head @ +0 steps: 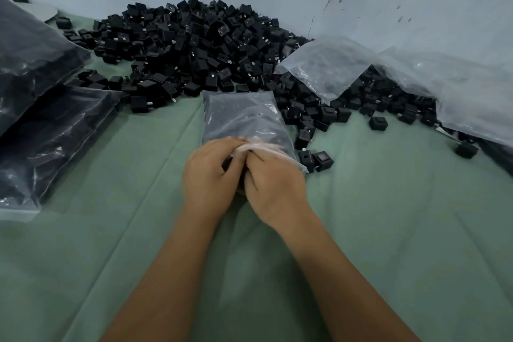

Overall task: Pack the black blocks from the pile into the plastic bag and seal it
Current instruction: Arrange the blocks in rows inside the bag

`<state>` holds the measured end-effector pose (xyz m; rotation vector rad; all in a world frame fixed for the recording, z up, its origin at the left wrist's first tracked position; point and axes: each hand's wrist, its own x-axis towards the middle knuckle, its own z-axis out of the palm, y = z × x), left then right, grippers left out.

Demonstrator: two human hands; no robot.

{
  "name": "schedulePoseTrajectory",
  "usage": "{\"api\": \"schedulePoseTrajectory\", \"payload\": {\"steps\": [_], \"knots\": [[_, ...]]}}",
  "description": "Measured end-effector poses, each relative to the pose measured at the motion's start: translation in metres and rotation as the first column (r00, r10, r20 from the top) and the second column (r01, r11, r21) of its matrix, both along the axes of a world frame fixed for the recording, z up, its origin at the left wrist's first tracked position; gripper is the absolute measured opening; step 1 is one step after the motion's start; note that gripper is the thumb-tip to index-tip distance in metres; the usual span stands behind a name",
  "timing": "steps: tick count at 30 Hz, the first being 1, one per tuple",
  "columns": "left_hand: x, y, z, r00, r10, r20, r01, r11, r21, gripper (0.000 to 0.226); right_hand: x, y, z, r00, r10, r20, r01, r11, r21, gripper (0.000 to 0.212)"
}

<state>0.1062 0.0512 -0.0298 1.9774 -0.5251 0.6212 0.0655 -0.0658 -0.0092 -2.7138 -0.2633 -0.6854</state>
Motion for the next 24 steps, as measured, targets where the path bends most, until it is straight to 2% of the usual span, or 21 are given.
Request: {"api": "schedulePoseTrajectory", "payload": {"steps": [2,3,5,7,8,10,13,15,21,23,24], "knots": [[0.001,0.000,-0.003,0.998,0.023,-0.057,-0.020,0.999,0.050,0.021,-0.013,-0.010,-0.003,0.954,-0.014,0.298,0.018,1.000,-0.010,0.024],[0.001,0.000,-0.004,0.995,0.048,-0.085,-0.041,0.996,0.083,0.025,-0.017,-0.016,-0.006,0.919,-0.049,0.391,0.049,0.999,0.008,0.021],[0.001,0.000,-0.005,0.989,0.088,-0.119,-0.071,0.988,0.137,0.033,-0.020,-0.029,-0.008,0.878,-0.218,0.427,0.142,0.969,0.202,0.025],[0.001,0.001,-0.006,0.988,0.095,-0.125,-0.073,0.983,0.169,0.035,-0.020,-0.043,-0.010,0.834,-0.451,0.317,0.285,0.844,0.454,0.039],[0.001,0.001,-0.006,0.988,0.092,-0.126,-0.069,0.982,0.176,0.035,-0.018,-0.050,-0.011,0.815,-0.533,0.227,0.367,0.779,0.509,0.047],[0.002,0.001,-0.006,0.988,0.087,-0.131,-0.062,0.982,0.181,0.034,-0.015,-0.063,-0.015,0.810,-0.587,-0.001,0.511,0.703,0.494,0.061],[0.002,0.002,-0.006,0.987,0.086,-0.136,-0.060,0.980,0.187,0.031,-0.011,-0.073,-0.019,0.803,-0.529,-0.275,0.596,0.712,0.372,0.055],[0.001,0.002,-0.006,0.987,0.086,-0.138,-0.060,0.981,0.184,0.031,-0.011,-0.073,-0.022,0.791,-0.542,-0.283,0.611,0.713,0.344,0.048],[0.001,0.002,-0.005,0.988,0.077,-0.131,-0.052,0.981,0.186,0.032,-0.014,-0.073,-0.023,0.756,-0.630,-0.175,0.592,0.546,0.592,0.035],[0.003,0.002,-0.007,0.988,0.086,-0.130,-0.059,0.979,0.196,0.033,-0.016,-0.069,-0.019,0.758,-0.647,-0.085,0.527,0.530,0.665,0.034],[0.003,0.002,-0.007,0.987,0.092,-0.130,-0.065,0.977,0.202,0.032,-0.017,-0.065,-0.016,0.774,-0.633,-0.005,0.456,0.553,0.698,0.035]]}}
